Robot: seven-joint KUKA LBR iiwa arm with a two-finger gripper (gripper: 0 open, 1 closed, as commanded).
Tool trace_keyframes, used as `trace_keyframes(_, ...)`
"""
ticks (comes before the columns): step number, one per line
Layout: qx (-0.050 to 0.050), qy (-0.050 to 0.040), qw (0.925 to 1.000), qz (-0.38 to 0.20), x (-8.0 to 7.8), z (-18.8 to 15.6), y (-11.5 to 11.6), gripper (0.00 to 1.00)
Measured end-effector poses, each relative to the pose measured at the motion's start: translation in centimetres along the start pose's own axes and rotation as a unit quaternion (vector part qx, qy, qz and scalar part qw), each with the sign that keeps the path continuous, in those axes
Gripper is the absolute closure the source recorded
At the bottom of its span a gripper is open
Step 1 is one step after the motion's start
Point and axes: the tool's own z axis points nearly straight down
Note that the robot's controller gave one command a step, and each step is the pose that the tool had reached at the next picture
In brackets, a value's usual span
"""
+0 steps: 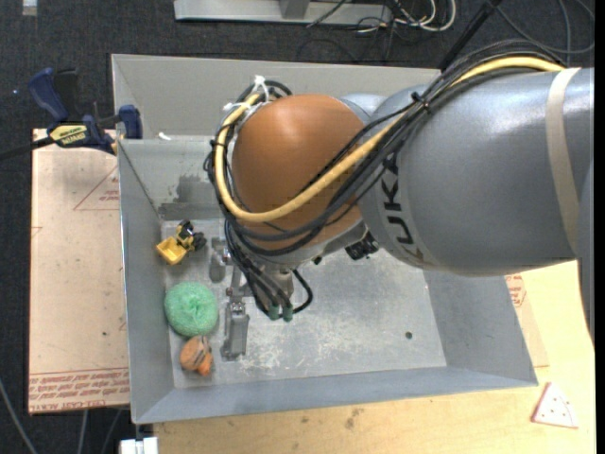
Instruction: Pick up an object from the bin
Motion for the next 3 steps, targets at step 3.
trace_keyframes(3,0.000,-0.0031,0.9971,-0.075,-4.4,8.5,-0.9,0.00)
